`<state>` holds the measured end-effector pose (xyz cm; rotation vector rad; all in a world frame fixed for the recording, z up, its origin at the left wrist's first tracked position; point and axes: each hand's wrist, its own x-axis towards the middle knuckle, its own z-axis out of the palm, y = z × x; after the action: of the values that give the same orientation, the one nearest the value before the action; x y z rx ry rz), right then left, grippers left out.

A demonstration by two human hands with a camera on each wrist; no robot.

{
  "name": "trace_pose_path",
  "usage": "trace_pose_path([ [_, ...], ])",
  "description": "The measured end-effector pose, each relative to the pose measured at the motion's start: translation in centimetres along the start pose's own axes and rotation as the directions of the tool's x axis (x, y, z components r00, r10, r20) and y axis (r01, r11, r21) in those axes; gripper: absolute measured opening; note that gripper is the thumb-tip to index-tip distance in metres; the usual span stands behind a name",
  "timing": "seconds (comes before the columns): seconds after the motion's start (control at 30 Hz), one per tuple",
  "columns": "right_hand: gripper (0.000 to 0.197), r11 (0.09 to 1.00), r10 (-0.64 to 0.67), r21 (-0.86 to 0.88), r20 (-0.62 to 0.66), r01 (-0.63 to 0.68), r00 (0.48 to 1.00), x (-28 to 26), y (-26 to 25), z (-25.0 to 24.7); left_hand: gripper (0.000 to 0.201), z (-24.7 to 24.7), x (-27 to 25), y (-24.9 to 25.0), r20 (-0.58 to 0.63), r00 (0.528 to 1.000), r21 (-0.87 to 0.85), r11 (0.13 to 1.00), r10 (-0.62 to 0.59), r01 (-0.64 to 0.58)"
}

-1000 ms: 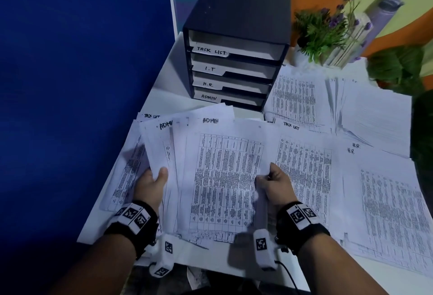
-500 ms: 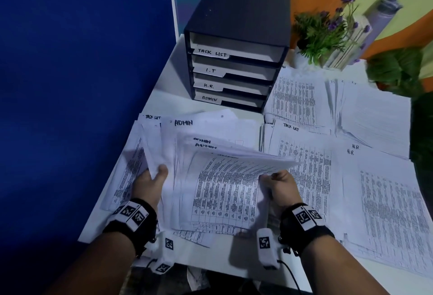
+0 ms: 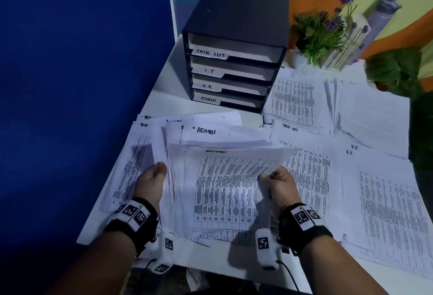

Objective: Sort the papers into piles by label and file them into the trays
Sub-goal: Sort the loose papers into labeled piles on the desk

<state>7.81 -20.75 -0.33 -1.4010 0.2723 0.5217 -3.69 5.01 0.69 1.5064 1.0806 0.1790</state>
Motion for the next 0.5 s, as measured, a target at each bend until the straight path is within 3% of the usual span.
trace_pose_path([
  [0.07, 0.051, 1.0, 0.017, -0.016, -0.032, -0.017, 0.999, 0.2, 0.2, -0.2, 0.039, -0.1, 0.2, -0.1, -0.004, 1.0, -0.047, 0.998, -0.029, 0.029],
  [0.23, 0.022, 0.998, 0.021, -0.063, -0.048, -0.024, 0.999, 1.2, 0.7, -0.6, 0.024, -0.1, 0.8, -0.2, 0.002, 0.999, -0.038, 0.999, -0.038, 0.038],
  [0.33, 0.027, 0.999, -0.014, -0.037, -0.039, 0.013, 0.999, 1.0, 0.3, -0.2, 0.022, 0.0, 1.2, -0.4, 0.055, 0.997, -0.089, 0.994, -0.059, 0.064],
  [0.4, 0.043, 0.999, -0.028, -0.042, -0.018, 0.027, 0.999, 0.7, -0.3, 0.1, 0.023, 0.1, 1.1, -0.1, 0.031, 0.999, 0.006, 1.0, -0.012, 0.012],
  [0.5, 0.048, 0.999, -0.032, -0.021, -0.025, 0.032, 0.999, 0.5, -0.9, 0.4, 0.018, 0.4, 0.6, 0.5, 0.017, 0.998, 0.11, 0.992, 0.058, -0.059],
])
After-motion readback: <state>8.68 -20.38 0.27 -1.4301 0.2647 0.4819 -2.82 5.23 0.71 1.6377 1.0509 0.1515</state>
